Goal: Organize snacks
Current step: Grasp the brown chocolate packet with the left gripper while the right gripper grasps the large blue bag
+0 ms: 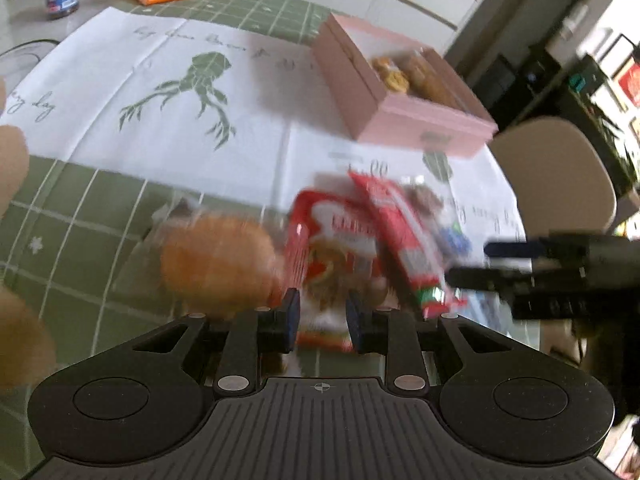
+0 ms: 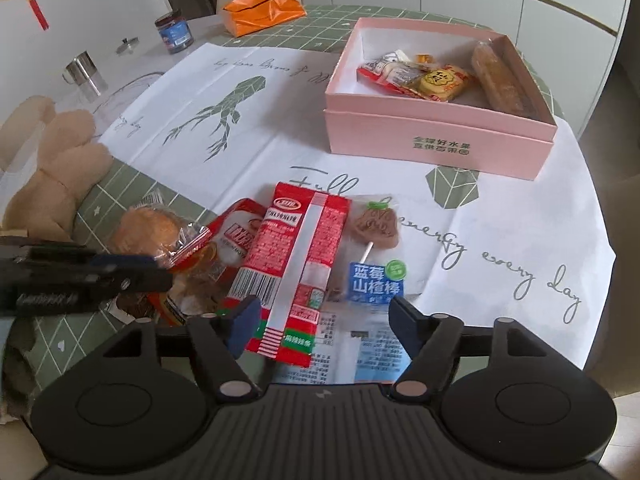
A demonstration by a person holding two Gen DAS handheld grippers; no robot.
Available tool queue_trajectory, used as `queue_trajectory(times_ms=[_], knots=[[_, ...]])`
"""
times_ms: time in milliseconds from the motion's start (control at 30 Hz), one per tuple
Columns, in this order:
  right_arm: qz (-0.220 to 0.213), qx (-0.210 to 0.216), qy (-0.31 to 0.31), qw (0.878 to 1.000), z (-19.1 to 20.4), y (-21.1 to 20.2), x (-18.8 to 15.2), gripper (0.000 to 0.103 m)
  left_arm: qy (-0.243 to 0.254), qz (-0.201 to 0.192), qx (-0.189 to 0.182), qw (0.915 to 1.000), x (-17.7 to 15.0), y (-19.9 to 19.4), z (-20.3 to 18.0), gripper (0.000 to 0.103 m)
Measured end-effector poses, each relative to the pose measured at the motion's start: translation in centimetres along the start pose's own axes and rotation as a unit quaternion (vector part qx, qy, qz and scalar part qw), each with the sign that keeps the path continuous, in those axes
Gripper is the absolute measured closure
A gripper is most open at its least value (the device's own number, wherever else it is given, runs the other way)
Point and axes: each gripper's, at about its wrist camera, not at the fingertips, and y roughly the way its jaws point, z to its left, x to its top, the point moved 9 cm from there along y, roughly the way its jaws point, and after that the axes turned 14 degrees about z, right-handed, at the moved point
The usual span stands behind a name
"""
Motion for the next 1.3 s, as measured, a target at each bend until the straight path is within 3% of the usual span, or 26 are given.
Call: queue_trajectory(times_ms=[200, 367, 567, 667, 767, 867, 967, 1100, 1300], knots=[[0.001, -0.011, -0.013, 1.000, 1.5, 0.1, -1.2, 0.030, -0.070, -0.024, 0.024, 0.9969, -0.8, -0.4, 4.9, 0.078], [0.016, -0.026, -0.018, 0.999, 1.9, 0.6, -2.9, 0.030, -0.091, -0.037, 0.003, 0.9952, 0.0, 0.0, 6.4, 0.078], [0.025, -0.058, -0.027, 0.998, 1.6, 0.2, -5.6, 0.026, -0.003, 0.015, -0.001, 0.9999, -2.5, 0.2, 3.9, 0.077], [0.041, -0.067, -0.018, 0.997, 1.0, 1.0, -6.8, 0.026, 0.042, 0.016, 0.004, 0.9990, -3.4, -0.9, 2.5, 0.077], [0.042, -0.058, 0.002, 0.997, 0.5, 1.7, -7.3, 0.019, 0.120, 0.016, 0.030, 0.9922, -3.8, -1.8, 0.7, 0.076], [0.037, -0.052, 0.015, 0.998, 0.5, 2.1, -7.2, 0.011, 0.171, 0.029, 0.079, 0.9817, -3.9, -0.6, -0.4, 0.075], [0.033, -0.076, -0.008, 0.997, 0.9, 2.7, -6.9, 0.009, 0.194, 0.043, 0.109, 0.9738, -4.0, 0.9, -0.8, 0.074], [0.029, -0.072, -0.001, 0.997, 0.5, 3.0, -6.8, 0.002, 0.219, 0.060, 0.101, 0.9687, -3.8, 1.5, -2.2, 0.054], [0.015, -0.075, 0.000, 0.997, 0.4, 3.0, -7.0, 0.000, 0.206, 0.059, 0.090, 0.9727, -2.9, 1.9, -2.6, 0.051]])
